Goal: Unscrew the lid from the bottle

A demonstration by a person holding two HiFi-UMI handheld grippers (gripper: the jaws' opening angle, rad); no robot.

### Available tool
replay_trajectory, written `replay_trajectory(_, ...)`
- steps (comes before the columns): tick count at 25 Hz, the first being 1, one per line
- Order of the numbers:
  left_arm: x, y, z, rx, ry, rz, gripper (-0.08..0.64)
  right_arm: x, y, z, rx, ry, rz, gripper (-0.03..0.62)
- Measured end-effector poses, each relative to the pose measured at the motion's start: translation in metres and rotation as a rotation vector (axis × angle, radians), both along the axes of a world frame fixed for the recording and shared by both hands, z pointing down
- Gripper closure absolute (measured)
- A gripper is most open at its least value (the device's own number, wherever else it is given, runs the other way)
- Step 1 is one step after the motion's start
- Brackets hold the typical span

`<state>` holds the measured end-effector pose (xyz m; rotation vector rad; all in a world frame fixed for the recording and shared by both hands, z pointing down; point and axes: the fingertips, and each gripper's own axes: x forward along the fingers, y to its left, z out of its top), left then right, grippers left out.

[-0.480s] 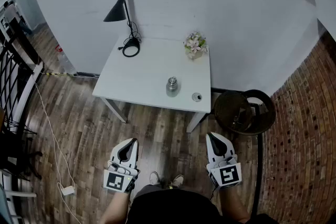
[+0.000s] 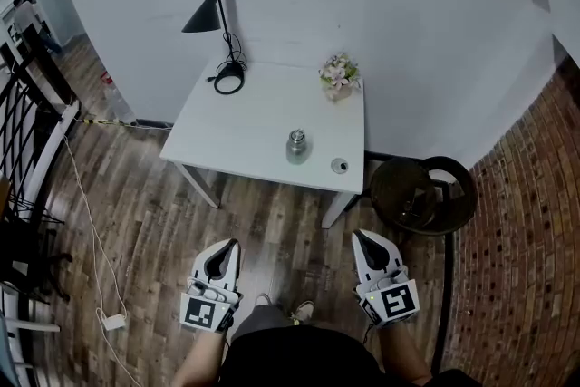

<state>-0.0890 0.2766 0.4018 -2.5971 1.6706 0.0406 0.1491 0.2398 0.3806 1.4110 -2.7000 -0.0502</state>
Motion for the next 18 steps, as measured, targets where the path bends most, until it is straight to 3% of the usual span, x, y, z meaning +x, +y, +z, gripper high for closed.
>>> replay_trajectory(9,0.005,-0.018,0.008,-0.015,-0.003,0.008,0.537,-0.013,-0.009,0.014,-0.027,-0.017,-0.053,0.58)
replay_trajectory(18,0.008,-0.103,0.023,-0.026,0.033,0.109,0.537,-0.015,-0.075,0.019,-0.048,0.023,0.041,0.58)
